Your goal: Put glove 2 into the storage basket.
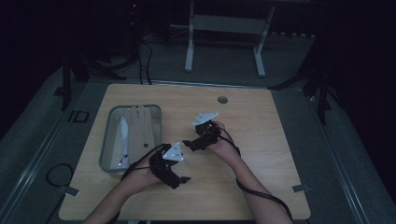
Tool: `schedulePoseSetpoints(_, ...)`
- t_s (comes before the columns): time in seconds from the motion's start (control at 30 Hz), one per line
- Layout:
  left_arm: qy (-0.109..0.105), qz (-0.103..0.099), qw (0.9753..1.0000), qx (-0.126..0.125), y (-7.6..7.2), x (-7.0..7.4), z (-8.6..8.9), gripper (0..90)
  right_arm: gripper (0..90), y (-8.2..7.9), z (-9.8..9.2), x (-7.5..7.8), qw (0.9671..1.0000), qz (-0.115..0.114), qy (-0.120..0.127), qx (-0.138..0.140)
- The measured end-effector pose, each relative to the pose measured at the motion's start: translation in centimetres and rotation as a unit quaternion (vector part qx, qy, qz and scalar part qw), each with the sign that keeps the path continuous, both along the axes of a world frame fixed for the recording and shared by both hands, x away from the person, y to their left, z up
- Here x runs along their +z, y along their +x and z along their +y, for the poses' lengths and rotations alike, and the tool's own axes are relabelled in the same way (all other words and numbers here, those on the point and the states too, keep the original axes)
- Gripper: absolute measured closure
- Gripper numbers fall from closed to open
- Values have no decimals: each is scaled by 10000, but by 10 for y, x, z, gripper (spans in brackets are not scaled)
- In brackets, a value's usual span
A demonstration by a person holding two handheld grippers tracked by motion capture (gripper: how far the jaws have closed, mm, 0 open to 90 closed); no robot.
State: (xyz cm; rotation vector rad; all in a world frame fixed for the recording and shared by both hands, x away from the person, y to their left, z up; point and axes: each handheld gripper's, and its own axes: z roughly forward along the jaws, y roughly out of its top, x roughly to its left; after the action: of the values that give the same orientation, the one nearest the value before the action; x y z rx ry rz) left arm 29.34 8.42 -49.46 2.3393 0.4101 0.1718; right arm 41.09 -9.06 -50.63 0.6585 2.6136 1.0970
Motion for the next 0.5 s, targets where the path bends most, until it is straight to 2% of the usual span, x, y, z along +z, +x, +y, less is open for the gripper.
schedulePoseSetpoints(0.13, 60, -4, 9998, -187, -2, -6, -12, 103, 136, -2, -10, -8, 10000, 27, -10, -31)
schedulePoseSetpoints(0.27, 133, 78, 9993, -351, -3, -15, -23, 102, 136, -4, -21, -14, 10000, 62, -21, -57)
schedulePoseSetpoints(0.5, 139, 168, 9990, -400, -2, -27, -31, 102, 136, -9, -40, -21, 9999, 59, 43, -89)
